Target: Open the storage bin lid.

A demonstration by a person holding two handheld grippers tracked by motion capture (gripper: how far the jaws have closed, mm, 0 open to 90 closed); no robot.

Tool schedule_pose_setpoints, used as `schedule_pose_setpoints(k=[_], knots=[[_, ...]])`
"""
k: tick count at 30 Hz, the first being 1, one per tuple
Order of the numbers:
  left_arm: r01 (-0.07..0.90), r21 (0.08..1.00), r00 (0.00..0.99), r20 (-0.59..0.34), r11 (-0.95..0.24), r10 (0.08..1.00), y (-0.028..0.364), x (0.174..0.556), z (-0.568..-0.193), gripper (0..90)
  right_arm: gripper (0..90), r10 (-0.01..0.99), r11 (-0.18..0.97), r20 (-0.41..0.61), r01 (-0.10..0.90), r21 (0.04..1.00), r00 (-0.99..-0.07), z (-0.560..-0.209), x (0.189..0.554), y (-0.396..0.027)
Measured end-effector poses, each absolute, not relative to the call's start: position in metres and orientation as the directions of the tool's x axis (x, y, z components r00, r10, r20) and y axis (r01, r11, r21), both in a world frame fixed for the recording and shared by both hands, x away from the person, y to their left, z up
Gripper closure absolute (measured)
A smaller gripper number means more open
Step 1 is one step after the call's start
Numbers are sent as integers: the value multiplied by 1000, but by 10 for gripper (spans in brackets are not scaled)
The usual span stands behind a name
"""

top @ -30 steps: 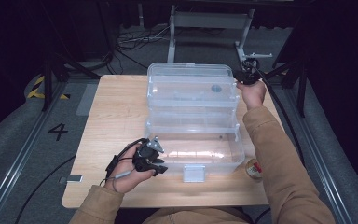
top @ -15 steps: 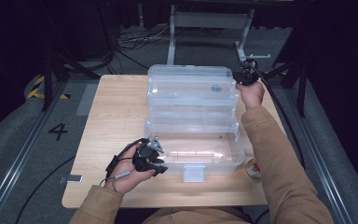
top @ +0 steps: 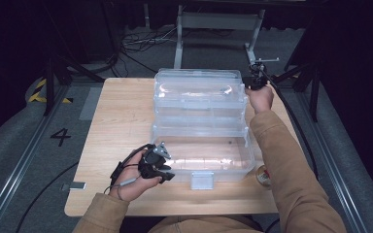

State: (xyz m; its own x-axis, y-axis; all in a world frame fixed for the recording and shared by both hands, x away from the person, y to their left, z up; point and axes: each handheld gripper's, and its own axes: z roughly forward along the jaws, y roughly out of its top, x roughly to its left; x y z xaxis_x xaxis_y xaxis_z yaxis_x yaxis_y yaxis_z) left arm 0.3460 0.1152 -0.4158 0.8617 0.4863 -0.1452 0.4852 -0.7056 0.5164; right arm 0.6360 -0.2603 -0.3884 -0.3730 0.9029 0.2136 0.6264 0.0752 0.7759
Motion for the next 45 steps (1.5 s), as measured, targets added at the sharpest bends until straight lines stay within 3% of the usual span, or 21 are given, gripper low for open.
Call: schedule_pose_setpoints(k=[9,22,26,30,33,45], knots=[[487,519,860,-145,-702,489,115,346,-416,678,812,899,95,204,627,773,-387,-391,638,-260],[493,513,858,-156,-702,489,115,347,-415,677,617,894,141,137,560,816,-426,-371,623,-269],[508,522,852,-192,-685,486,117,348,-415,675,595,886,138,126,513,847,-446,-366,610,-279],[510,516,856,-223,-688,467,118,351,-413,616,582,875,108,162,510,853,-456,-360,595,-291],[495,538,865,-231,-682,445,120,352,-405,593,559,867,136,131,480,867,-481,-354,578,-299],[481,638,857,-200,-601,474,151,357,-365,551,503,831,176,59,362,916,-553,-350,506,-321]])
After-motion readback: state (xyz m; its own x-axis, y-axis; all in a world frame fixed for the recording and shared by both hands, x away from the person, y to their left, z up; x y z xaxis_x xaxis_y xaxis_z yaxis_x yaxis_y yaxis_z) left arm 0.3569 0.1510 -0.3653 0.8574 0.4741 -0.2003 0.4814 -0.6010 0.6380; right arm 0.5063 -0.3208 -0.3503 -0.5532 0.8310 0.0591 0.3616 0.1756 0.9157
